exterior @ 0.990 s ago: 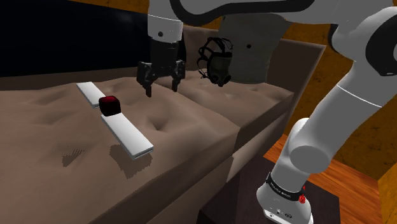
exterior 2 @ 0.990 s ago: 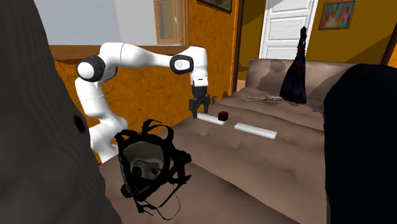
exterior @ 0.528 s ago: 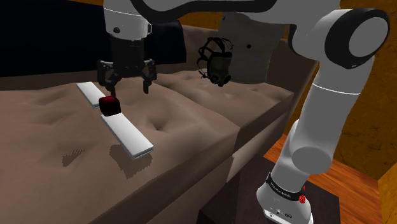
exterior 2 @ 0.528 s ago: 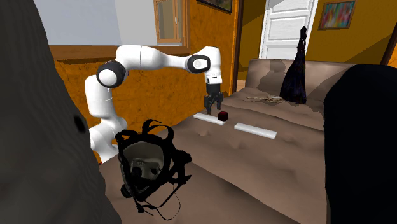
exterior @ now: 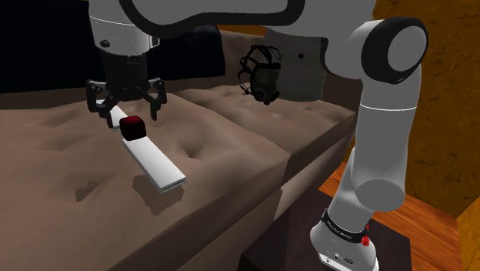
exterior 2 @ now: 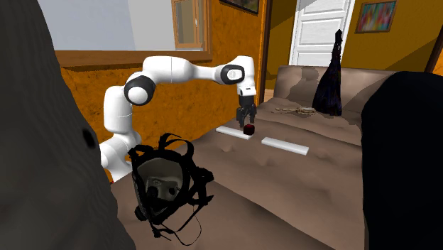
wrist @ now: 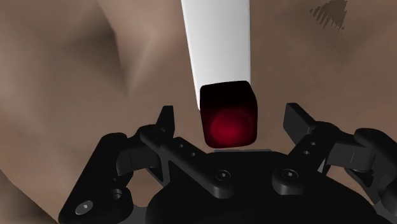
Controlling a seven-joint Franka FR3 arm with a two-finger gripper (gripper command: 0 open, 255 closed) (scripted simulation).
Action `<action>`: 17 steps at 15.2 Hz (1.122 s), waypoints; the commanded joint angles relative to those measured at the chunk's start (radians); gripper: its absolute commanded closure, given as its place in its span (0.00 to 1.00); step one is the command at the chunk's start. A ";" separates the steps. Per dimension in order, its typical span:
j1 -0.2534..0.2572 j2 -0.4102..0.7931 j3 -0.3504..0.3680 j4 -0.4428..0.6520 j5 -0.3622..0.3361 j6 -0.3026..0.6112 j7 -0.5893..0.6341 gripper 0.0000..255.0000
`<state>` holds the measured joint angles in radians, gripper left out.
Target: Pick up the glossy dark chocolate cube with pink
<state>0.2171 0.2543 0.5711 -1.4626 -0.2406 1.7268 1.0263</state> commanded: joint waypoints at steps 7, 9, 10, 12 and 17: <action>-0.007 -0.004 -0.002 -0.067 0.000 0.064 0.007 1.00; -0.007 -0.004 -0.002 -0.067 0.000 0.064 0.007 1.00; -0.007 -0.003 -0.002 -0.066 -0.001 0.064 0.007 1.00; -0.007 -0.004 -0.002 -0.067 0.000 0.063 0.007 1.00; -0.005 -0.003 -0.001 -0.038 0.000 0.037 0.003 1.00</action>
<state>0.2127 0.2538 0.5694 -1.5094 -0.2420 1.7738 1.0318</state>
